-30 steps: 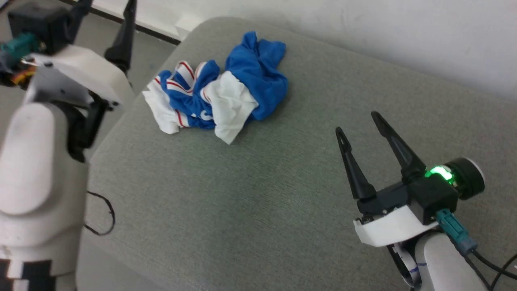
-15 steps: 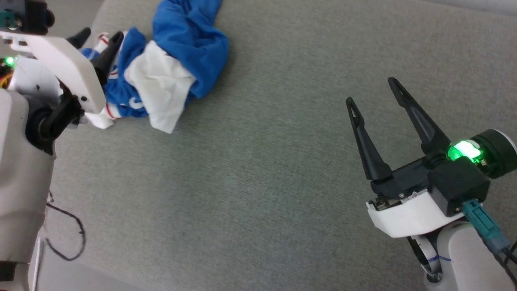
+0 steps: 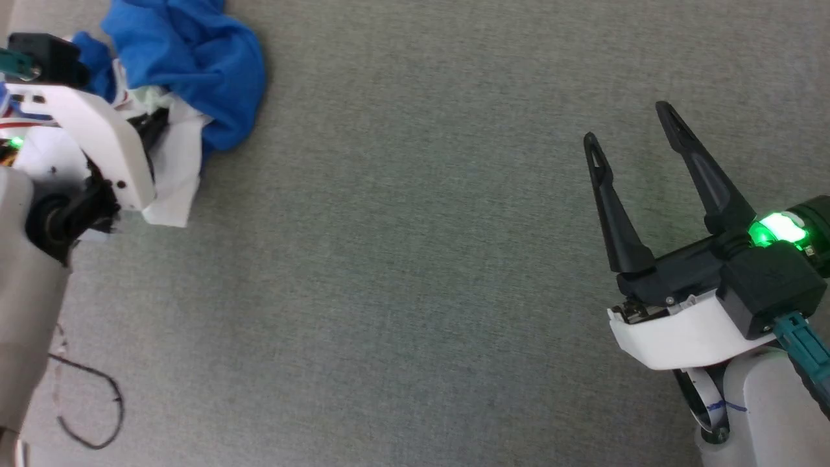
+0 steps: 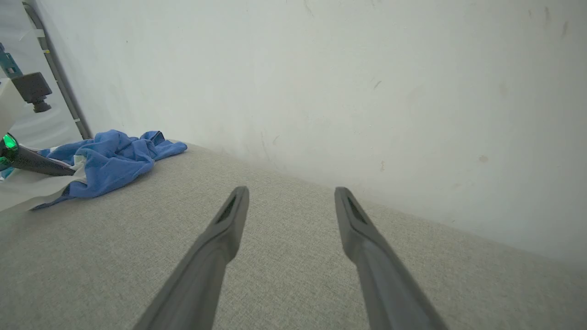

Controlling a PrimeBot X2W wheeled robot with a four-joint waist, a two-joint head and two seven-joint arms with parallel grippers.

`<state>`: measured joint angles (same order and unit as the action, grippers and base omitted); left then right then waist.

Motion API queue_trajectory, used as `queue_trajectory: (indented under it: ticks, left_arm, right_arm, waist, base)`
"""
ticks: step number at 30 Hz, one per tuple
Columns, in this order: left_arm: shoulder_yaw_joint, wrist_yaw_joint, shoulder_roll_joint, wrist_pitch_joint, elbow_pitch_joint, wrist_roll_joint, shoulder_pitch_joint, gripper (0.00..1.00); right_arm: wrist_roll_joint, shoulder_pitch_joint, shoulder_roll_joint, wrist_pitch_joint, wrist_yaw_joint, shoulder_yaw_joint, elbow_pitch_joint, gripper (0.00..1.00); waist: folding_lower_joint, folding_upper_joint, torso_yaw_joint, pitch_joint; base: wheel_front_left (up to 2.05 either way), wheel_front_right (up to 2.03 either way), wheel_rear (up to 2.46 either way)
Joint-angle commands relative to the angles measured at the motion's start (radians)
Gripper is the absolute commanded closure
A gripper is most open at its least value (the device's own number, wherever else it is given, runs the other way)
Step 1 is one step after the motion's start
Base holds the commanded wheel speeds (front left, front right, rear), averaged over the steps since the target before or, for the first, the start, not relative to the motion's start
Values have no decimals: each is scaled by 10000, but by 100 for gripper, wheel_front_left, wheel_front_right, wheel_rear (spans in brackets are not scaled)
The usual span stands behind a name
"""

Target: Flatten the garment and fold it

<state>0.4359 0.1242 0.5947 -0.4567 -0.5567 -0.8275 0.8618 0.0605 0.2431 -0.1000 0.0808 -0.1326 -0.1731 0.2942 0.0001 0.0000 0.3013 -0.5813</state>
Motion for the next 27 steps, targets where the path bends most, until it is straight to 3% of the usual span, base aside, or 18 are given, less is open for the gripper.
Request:
queue_trajectory:
  ticks: [1, 10, 18, 23, 27]
  left_arm:
    - [124, 64, 45, 39, -70, -35, 88, 100]
    - [290, 65, 849, 1556, -169, 622, 591, 100]
    - [440, 65, 1574, 1989, 747, 1022, 1641, 100]
    - [748, 65, 1616, 1627, 1822, 949, 2535, 100]
    - [894, 65, 1252, 1290, 2548, 667, 3210, 100]
  right_arm:
    - [-56, 64, -15, 50, 19, -5, 24, 0]
    - [-369, -10, 246, 617, 19, -26, -618, 0]
    - [-862, -605, 468, 1341, 19, 340, -1466, 0]
    - [-1266, -1191, 492, 1581, 19, 812, -1730, 0]
    - [-1536, -1584, 495, 1684, 19, 1239, -1776, 0]
  waist:
    - [-1, 0, -144, -9]
    - [-1, 0, -284, 1104]
    - [-1, 0, -590, 2956]
    - [-1, 0, -836, 3995]
    - [-1, 0, -1082, 4553]
  base:
    - [0, 0, 0]
    - [0, 0, 0]
    - [0, 0, 0]
    - [0, 0, 0]
    - [0, 0, 0]
